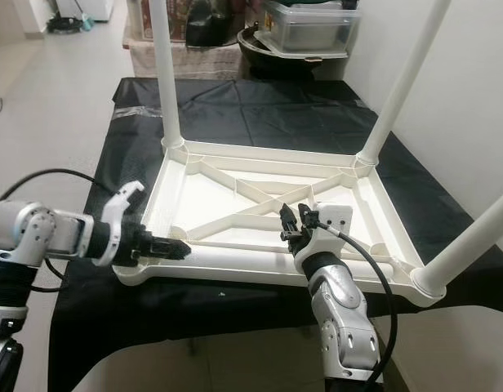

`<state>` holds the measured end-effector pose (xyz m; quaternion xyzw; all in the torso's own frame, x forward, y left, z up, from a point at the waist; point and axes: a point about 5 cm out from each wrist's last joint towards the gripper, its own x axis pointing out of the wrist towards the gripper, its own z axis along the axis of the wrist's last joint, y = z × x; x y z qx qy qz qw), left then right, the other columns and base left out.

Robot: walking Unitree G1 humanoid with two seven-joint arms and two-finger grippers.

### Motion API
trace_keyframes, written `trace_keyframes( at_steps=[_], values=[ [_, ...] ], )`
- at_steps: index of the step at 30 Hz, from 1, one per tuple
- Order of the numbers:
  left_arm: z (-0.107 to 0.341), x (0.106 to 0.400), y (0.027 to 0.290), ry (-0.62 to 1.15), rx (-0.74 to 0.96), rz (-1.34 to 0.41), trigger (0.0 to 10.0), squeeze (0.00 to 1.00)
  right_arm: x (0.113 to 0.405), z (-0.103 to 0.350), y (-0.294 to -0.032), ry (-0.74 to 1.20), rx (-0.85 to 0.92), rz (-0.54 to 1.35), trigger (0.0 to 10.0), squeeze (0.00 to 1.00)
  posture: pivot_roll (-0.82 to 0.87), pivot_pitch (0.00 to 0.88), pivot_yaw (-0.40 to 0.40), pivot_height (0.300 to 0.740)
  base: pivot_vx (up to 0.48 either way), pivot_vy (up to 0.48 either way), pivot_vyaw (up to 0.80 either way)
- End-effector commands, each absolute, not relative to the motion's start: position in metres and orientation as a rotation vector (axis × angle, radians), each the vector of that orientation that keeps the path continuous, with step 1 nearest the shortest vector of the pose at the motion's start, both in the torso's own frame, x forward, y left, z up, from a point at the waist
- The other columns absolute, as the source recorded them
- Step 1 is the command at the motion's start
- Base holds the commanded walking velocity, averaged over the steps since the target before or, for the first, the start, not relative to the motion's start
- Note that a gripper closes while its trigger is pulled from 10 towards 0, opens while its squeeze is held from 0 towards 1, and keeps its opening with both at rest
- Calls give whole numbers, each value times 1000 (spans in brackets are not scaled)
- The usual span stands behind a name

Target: Building children table

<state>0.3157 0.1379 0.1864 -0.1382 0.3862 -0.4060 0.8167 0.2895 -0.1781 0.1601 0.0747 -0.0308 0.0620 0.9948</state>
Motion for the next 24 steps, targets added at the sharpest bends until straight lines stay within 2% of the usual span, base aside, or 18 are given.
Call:
trace_keyframes(
  at_steps=[1, 9, 10, 11, 13, 14, 21, 23, 24],
  values=[
    [179, 313, 135, 856, -313, -868, 10000, 0, 288, 160, -183, -70, 158, 107, 10000, 0, 109, 59, -90, 740, 0, 0, 0],
    [174, 314, 132, 855, -455, -912, 10000, 0, 288, 160, -186, -72, 152, 99, 10000, 0, 102, 63, -88, 740, 0, 0, 0],
    [176, 312, 133, 848, -509, -944, 8471, 0, 288, 160, -186, -71, 152, 98, 10000, 0, 102, 63, -88, 740, 0, 0, 0],
    [177, 311, 133, 841, -545, -970, 4588, 0, 287, 160, -186, -71, 153, 97, 10000, 0, 102, 63, -88, 740, 0, 0, 0],
    [180, 309, 135, 832, -577, -1000, 4627, 0, 287, 159, -186, -70, 152, 97, 10000, 0, 101, 68, -87, 740, 0, 0, 0],
    [181, 307, 138, 820, -591, -1026, 9961, 0, 287, 159, -186, -69, 151, 97, 10000, 0, 101, 68, -87, 740, 0, 0, 0],
    [182, 300, 146, 799, -613, -1089, 10000, 0, 288, 160, -187, -72, 149, 96, 10000, 0, 102, 72, -88, 740, 0, 0, 0],
    [177, 294, 149, 820, -616, -1122, 863, 0, 289, 162, -187, -78, 145, 95, 10000, 0, 99, 74, -89, 740, 0, 0, 0],
    [177, 294, 149, 820, -616, -1122, 863, 0, 289, 162, -187, -78, 145, 95, 10000, 0, 99, 74, -89, 740, 0, 0, 0]
  ],
)
